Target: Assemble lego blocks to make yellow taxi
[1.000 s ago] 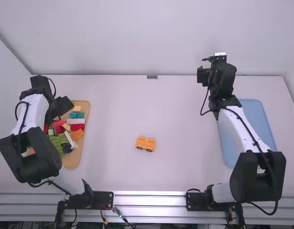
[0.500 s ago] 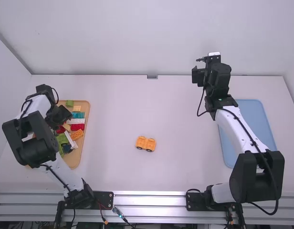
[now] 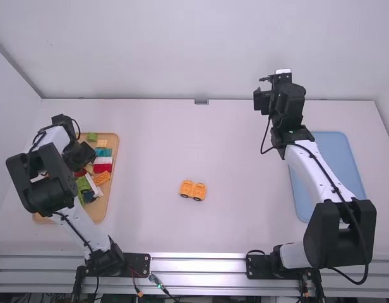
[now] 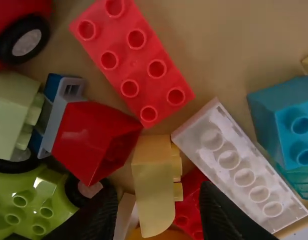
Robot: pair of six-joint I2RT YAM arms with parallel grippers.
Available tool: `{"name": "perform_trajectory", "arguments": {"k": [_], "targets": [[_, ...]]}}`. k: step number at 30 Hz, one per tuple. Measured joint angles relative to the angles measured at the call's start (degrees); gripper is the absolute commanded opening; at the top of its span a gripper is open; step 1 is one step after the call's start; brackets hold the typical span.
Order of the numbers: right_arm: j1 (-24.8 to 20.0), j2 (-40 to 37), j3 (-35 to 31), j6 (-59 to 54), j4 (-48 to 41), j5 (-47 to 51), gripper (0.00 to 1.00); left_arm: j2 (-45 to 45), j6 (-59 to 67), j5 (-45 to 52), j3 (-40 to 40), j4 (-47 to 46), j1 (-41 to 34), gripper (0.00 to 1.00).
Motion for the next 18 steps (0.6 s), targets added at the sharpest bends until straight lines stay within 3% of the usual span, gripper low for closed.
{"name": "perform_trajectory", "arguments": {"k": [4,5,7,18], "targets": [[0.0,0.0,0.0,0.0,0.0,0.0,0.99,0.0,0.0,0.0,-0.7,2.0,0.0,0.44],[0.0,0.0,0.0,0.0,0.0,0.0,0.99,0.0,0.0,0.0,-1.6,2.5,0.0,0.39],[0.0,0.0,0.0,0.0,0.0,0.0,0.99,0.0,0.0,0.0,-2.4,2.6,0.0,0.38],[0.0,0.0,0.0,0.0,0.3,0.0,0.99,0.0,-0.2,-0.4,-6.0,7.5,0.0,0.38]]}}
